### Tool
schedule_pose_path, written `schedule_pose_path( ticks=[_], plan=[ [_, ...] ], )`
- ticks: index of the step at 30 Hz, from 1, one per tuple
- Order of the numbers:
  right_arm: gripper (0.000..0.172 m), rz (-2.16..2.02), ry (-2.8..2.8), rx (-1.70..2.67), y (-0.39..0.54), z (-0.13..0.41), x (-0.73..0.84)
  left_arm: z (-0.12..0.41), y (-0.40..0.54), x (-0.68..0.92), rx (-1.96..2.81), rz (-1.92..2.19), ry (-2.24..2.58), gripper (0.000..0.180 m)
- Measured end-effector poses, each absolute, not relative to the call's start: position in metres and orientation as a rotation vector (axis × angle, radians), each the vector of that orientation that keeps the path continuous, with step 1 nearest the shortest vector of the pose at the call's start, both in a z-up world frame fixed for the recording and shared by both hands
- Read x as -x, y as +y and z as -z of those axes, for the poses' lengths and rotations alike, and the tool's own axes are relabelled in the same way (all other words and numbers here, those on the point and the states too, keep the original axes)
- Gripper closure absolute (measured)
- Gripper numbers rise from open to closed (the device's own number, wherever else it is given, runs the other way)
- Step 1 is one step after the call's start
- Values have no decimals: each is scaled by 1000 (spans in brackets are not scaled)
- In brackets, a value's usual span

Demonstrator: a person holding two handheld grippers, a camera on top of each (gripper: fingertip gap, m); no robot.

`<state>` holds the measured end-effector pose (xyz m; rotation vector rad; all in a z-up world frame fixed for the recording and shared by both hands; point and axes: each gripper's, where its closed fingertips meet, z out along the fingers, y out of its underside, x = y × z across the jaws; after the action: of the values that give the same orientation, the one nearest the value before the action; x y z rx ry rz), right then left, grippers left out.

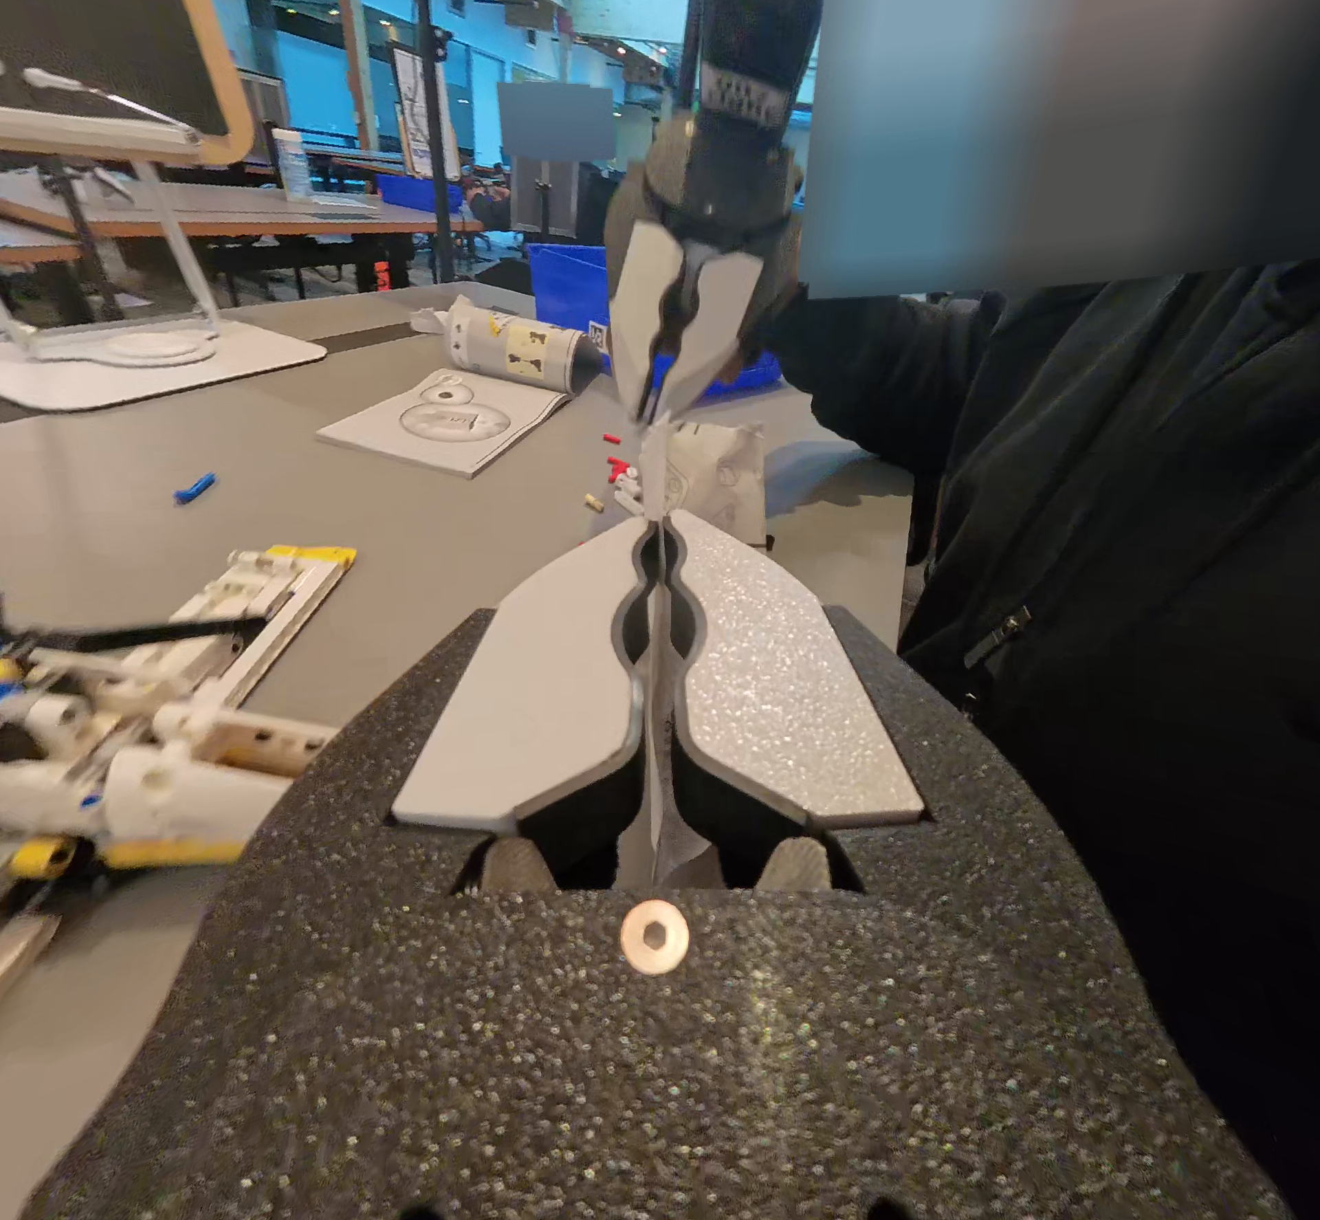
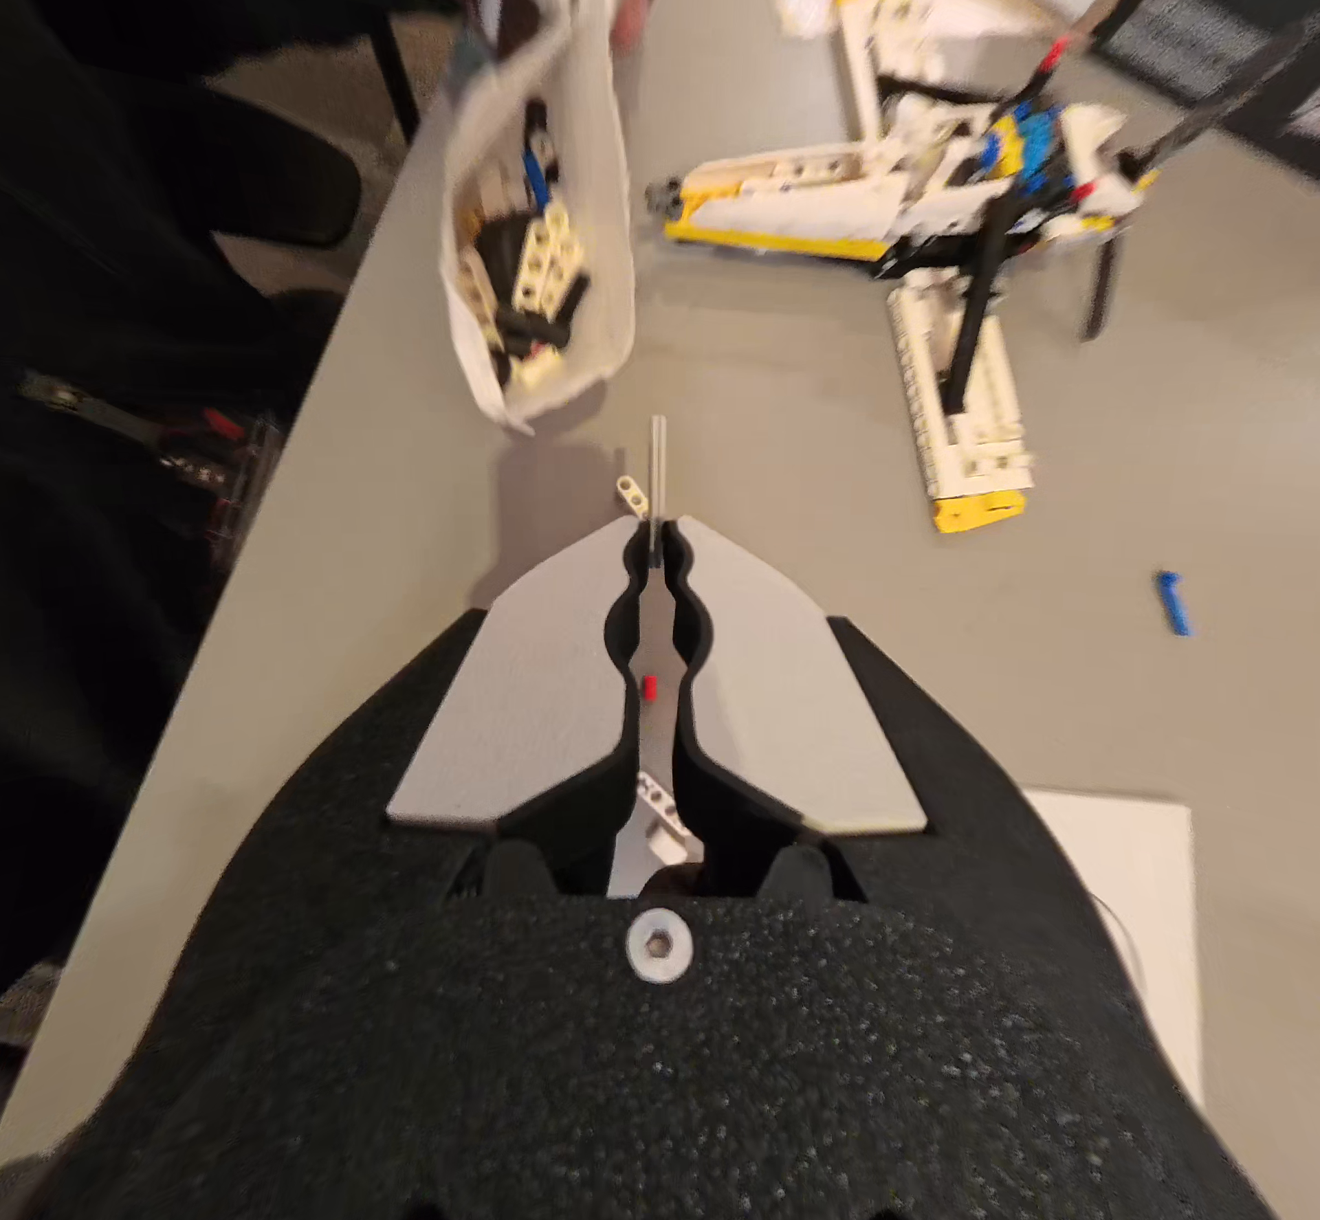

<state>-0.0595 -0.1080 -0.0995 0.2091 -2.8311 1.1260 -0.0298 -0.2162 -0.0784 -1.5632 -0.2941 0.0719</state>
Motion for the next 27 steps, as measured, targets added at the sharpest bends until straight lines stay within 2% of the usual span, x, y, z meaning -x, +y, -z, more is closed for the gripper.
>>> schedule_pose_path(
  ticks=[4,11,13,17,27],
  plan=[
    [168,-1218,-2787,-271,-99,66,45,76,-185,36,1571,-56,-224,180],
    [167,-1099,-2861,-323,-115,97,32,82,-168,32,1515,2,-201,180],
    [155,-1119,-2833,-321,-119,98,37,83,-171,29,1506,-13,-199,180],
    [148,-1256,-2815,-297,-114,92,49,82,-188,17,1493,-67,-161,180],
    [147,-963,-2935,-486,-124,168,69,67,-229,12,1349,-92,-161,180]
  ],
)
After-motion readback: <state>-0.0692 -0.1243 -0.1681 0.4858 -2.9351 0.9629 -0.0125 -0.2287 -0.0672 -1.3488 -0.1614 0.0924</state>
